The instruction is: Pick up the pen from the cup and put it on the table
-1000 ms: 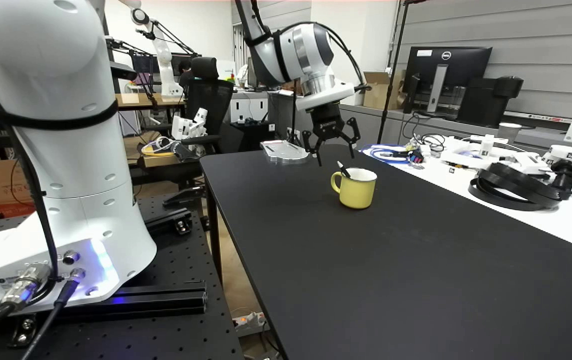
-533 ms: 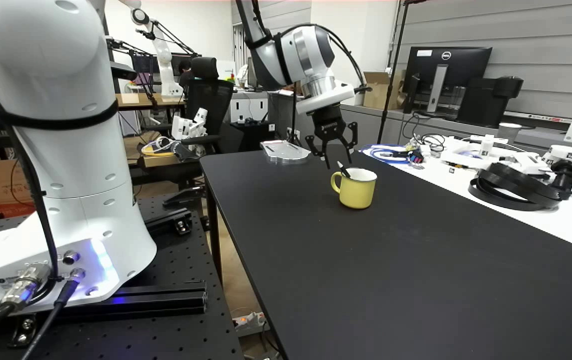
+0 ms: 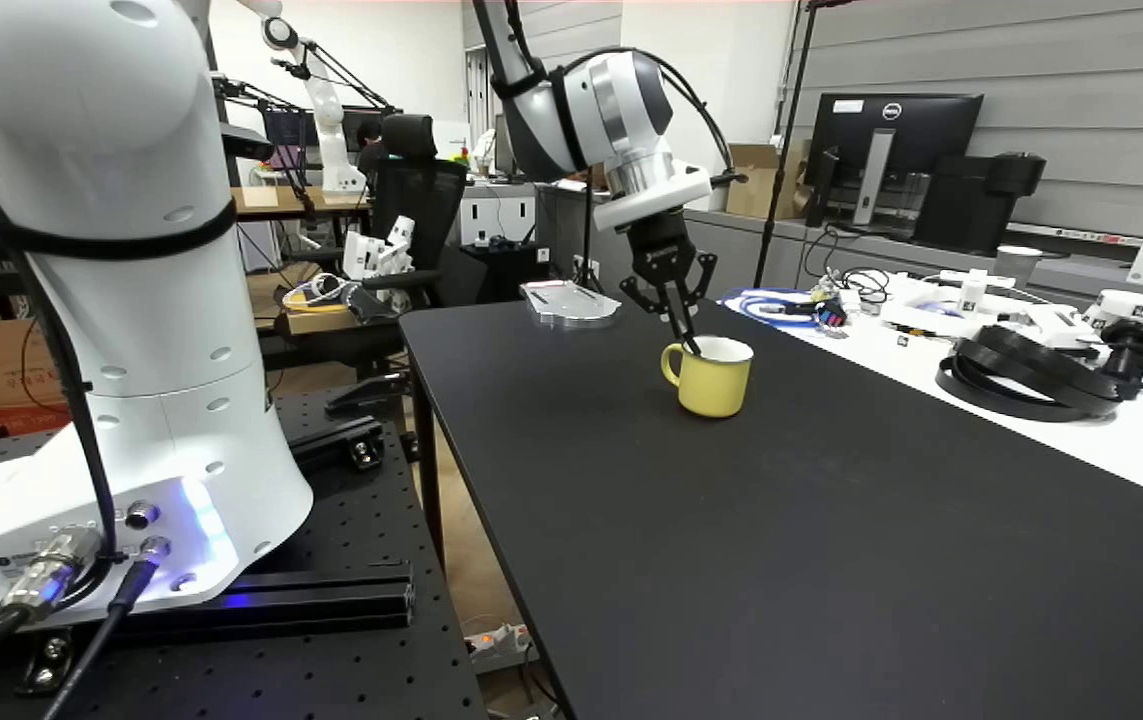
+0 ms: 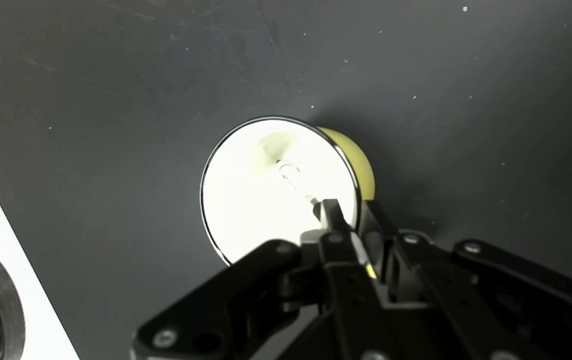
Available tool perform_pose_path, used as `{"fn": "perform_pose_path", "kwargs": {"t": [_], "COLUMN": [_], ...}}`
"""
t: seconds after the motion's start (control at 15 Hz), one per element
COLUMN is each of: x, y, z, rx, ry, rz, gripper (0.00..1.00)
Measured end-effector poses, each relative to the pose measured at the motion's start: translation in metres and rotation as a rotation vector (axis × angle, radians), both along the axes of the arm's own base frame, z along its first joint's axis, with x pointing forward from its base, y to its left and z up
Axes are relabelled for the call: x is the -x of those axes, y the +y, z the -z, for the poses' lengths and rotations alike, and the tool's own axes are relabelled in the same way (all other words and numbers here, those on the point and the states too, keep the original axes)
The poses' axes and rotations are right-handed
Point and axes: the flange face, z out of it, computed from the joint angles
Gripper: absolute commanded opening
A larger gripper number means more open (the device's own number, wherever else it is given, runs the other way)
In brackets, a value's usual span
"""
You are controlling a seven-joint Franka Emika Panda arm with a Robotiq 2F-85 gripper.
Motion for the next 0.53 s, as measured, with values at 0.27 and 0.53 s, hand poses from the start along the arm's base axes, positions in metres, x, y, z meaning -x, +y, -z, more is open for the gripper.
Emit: {"fn": "perform_pose_path", "kwargs": {"t": [0.27, 0.53], "x": [-0.005, -0.019], "y": [-0.004, -0.011], "z": [-0.01, -0.036], "rx": [-0.014, -0.043], "ry": [-0.012, -0.012], "rz": [0.039, 0.134], "gripper": [0.03, 0.03]}}
